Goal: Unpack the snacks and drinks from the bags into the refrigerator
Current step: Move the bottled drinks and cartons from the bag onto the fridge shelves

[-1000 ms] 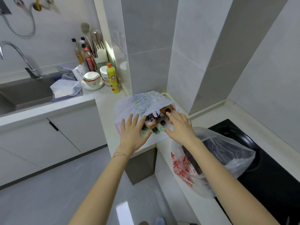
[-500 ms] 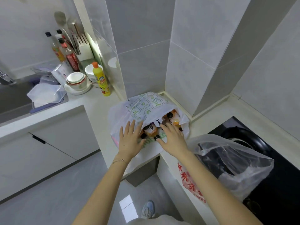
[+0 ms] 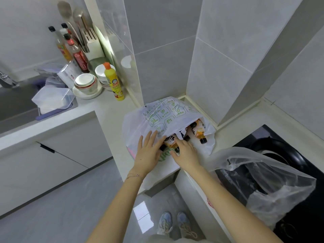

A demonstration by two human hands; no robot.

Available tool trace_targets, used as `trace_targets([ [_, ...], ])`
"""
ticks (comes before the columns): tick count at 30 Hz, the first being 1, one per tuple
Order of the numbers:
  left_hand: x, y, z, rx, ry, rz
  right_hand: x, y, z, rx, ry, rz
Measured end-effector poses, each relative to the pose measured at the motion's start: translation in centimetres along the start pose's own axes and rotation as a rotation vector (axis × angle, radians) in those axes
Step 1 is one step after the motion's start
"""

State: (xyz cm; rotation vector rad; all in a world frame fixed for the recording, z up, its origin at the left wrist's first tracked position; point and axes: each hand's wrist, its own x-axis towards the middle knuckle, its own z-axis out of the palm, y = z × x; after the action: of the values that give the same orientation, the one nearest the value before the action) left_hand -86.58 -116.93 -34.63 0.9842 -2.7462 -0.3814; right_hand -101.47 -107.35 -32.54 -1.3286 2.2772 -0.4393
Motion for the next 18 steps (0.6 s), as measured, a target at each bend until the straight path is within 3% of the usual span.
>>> trace_targets([
  [10,2.7,-1.8,0.9,0.152,-0.066,-0.005,2.3,0.6,0.3,0.097,0.055,0.012],
  [14,3.6,-2.5,1.3,0.143,-0.068,-0.005,2.8,0.5,-0.3,0.138,0.329,-0.065],
  [16,3.8,-2.9,1.3,0.126,-0.076,-0.032,3.4,0.6,-1.2,0.03,0.528,-0.186],
  [18,3.7,-3.4,1.2,0.087,-0.068,-0.057,4.3,0.9,-1.9,-0.088,0.563,-0.285],
])
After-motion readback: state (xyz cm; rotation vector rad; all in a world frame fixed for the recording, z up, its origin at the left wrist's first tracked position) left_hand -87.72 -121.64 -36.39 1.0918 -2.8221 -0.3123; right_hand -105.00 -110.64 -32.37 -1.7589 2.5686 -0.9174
